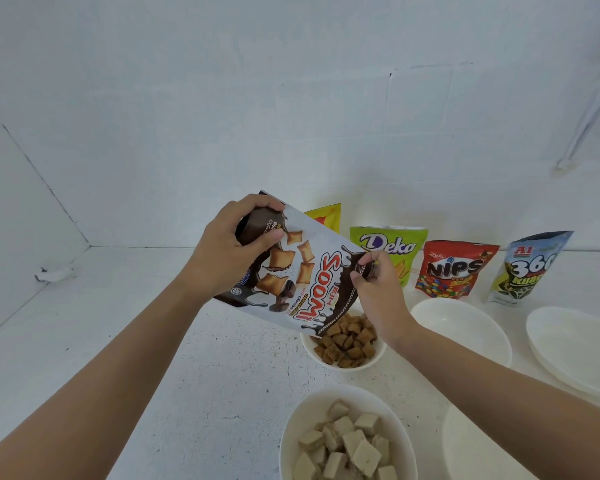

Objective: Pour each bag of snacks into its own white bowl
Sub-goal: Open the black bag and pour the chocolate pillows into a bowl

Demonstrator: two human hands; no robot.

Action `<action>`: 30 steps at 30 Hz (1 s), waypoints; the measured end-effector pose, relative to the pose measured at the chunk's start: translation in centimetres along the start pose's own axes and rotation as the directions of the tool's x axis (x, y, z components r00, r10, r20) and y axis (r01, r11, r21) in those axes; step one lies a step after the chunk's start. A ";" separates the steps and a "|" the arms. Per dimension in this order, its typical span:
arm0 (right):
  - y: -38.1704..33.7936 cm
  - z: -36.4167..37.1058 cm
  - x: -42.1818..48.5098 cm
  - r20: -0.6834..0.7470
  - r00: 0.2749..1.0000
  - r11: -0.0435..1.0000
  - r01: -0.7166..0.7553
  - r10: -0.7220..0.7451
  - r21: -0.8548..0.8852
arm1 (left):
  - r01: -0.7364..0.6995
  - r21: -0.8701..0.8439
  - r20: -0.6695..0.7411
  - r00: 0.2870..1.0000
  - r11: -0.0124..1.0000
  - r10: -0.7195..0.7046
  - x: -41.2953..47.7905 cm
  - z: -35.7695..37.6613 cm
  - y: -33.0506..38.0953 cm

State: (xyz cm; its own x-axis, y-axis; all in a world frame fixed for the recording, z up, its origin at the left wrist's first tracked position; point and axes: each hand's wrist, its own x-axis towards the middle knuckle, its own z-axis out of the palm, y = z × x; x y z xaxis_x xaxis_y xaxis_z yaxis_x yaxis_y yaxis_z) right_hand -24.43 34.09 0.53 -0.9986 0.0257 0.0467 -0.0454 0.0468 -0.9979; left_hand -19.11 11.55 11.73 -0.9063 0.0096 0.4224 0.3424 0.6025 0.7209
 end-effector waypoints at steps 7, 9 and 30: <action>-1.8 -0.7 0.6 -0.012 0.999 0.981 0.048 -0.046 0.187 | 0.058 -0.018 0.064 0.996 0.998 -0.057 0.1 -1.5 0.2; -2.0 -0.7 0.7 -0.004 1.000 0.967 -0.006 0.007 0.256 | 0.058 -0.021 0.129 0.990 0.998 -0.055 -0.1 -1.8 0.1; -2.3 -0.5 0.5 -0.035 0.997 0.941 -0.053 0.069 0.335 | -0.158 0.100 0.017 0.987 0.982 0.157 0.1 -1.7 0.6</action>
State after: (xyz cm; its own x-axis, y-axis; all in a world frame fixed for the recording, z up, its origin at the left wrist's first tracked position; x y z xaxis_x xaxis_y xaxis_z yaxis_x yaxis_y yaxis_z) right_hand -24.85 34.51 2.90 -0.9977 0.0643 -0.0203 0.0006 -0.2916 -0.9565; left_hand -18.55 10.55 13.17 -0.8454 0.1176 0.5209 0.4546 0.6704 0.5865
